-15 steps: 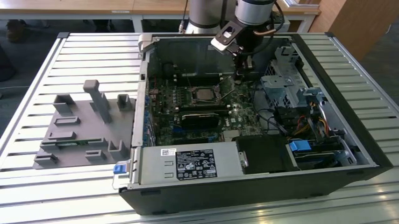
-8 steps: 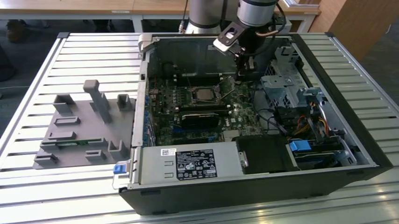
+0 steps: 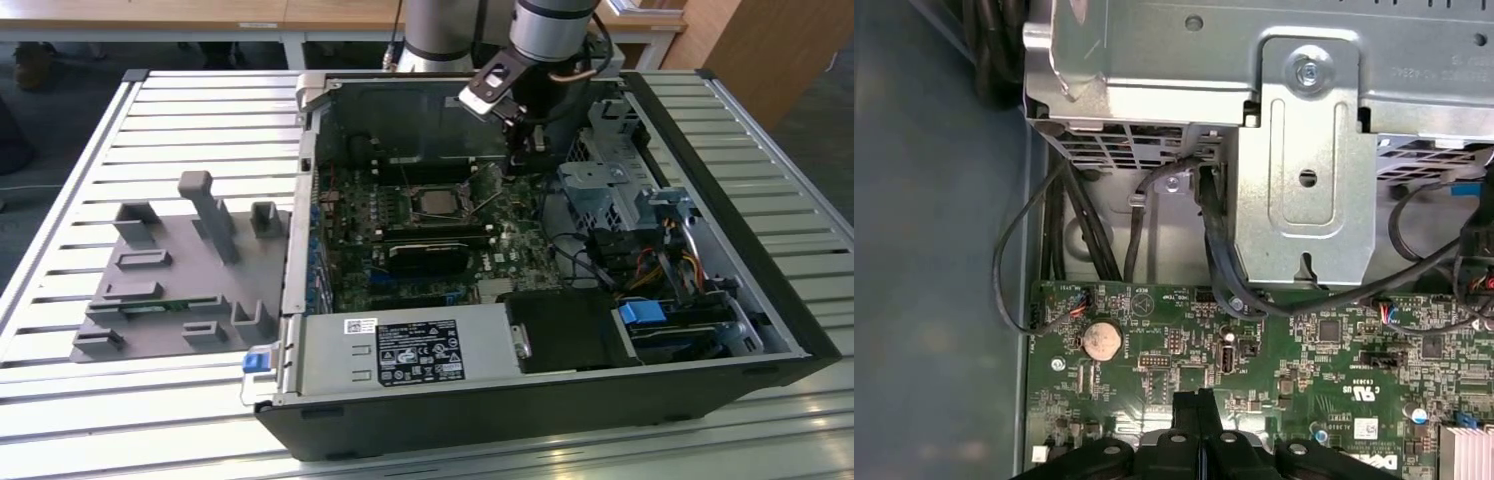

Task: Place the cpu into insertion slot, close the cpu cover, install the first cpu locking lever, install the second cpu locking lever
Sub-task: 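Close the cpu cover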

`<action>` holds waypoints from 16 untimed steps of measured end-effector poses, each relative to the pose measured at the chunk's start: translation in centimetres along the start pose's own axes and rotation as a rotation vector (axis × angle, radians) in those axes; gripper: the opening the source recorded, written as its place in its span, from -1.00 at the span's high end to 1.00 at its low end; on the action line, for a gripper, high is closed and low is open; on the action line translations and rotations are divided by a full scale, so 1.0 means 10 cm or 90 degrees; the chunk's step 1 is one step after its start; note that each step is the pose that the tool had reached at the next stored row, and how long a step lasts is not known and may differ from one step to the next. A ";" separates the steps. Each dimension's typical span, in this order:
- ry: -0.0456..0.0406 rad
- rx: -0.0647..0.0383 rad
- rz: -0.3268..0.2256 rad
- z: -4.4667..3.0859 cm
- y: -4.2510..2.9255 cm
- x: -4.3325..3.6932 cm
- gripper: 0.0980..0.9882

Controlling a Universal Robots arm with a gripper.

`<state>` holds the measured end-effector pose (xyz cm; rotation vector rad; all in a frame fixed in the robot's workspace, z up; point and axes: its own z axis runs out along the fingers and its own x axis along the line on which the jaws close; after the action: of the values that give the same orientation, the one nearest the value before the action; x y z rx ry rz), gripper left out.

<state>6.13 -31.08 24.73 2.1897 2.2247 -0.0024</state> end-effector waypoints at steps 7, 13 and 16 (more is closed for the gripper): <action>0.0001 0.002 0.000 0.054 0.001 0.002 0.96; 0.0001 0.002 0.000 0.061 -0.064 0.003 0.96; 0.0001 0.002 0.000 0.066 -0.100 0.004 0.96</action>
<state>5.13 -31.07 24.06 2.1915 2.2265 -0.0061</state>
